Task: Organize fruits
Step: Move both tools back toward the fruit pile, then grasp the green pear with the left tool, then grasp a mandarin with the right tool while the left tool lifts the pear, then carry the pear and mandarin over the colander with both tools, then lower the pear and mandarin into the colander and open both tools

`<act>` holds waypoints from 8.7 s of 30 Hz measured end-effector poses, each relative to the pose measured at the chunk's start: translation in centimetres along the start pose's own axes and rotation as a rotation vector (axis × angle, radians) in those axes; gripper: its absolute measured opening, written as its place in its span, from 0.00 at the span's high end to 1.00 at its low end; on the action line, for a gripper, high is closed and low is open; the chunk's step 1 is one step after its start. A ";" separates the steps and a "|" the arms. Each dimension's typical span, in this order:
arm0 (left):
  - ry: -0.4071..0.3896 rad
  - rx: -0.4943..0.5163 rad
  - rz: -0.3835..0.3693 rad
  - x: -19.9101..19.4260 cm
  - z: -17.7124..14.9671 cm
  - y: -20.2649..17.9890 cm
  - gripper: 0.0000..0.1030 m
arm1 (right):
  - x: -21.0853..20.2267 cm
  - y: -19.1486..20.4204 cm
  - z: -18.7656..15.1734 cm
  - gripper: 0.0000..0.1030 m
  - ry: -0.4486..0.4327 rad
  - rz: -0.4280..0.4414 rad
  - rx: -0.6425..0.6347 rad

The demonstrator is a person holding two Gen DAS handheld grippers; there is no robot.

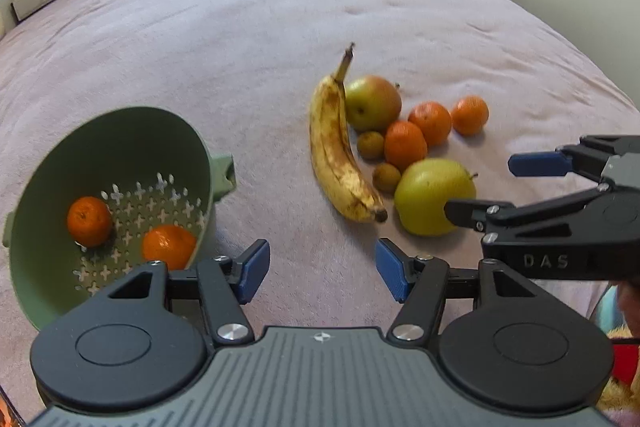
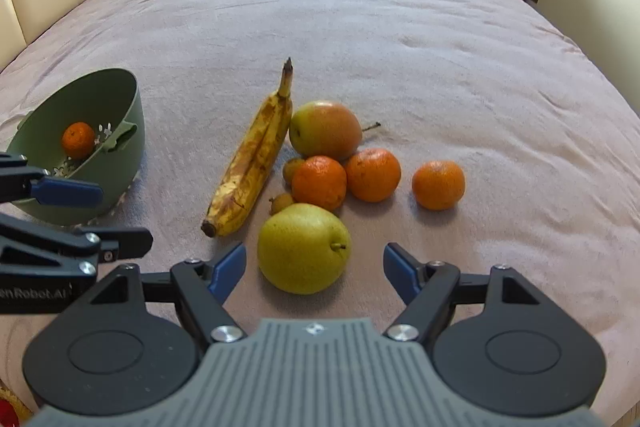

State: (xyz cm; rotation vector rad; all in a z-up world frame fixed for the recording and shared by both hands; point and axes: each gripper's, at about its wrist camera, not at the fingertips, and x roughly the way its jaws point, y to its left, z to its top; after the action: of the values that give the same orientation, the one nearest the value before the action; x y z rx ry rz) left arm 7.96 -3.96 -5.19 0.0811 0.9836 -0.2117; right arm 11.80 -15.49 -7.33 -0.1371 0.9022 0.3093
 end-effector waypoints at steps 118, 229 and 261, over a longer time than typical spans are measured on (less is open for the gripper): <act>-0.155 -0.072 0.065 -2.1 4.8 -1.0 0.29 | 1.7 -1.8 5.4 0.59 -0.191 -0.198 -0.054; 0.203 -0.300 0.222 2.6 0.5 15.2 0.28 | 12.4 20.6 11.8 0.59 0.070 0.480 -1.140; 0.251 -0.272 0.224 1.8 1.0 14.3 0.19 | 8.0 18.1 11.9 0.50 -0.004 0.402 -1.040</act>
State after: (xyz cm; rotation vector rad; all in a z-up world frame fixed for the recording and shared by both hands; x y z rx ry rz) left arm 12.81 9.60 -6.54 -0.0325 1.2357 0.1420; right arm 19.55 6.24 -6.10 -0.9167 0.6830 1.1383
